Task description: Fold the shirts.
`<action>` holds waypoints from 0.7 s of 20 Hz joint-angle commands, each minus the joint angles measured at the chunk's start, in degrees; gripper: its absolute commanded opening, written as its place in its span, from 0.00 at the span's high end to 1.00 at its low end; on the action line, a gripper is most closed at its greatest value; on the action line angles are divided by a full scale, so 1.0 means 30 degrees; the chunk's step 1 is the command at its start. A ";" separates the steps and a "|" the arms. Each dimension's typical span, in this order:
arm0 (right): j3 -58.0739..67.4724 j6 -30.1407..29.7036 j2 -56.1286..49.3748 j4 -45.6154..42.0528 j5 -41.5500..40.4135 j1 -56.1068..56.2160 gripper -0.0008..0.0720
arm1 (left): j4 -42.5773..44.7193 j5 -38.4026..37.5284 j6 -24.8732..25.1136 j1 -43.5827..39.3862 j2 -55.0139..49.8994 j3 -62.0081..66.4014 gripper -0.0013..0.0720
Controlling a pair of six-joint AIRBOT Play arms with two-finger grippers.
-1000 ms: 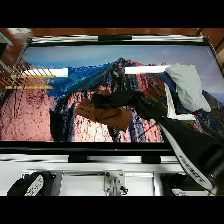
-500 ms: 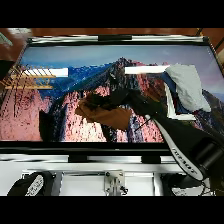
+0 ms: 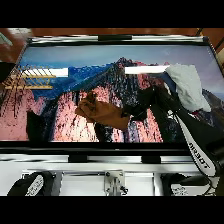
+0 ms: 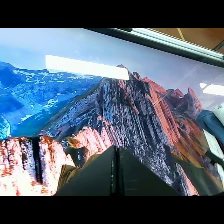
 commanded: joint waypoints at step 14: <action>0.5792 -0.5472 0.0066 0.5056 0.1049 -0.3672 0.90 | 0.0000 0.0474 -0.0007 0.0000 0.0007 0.0007 0.94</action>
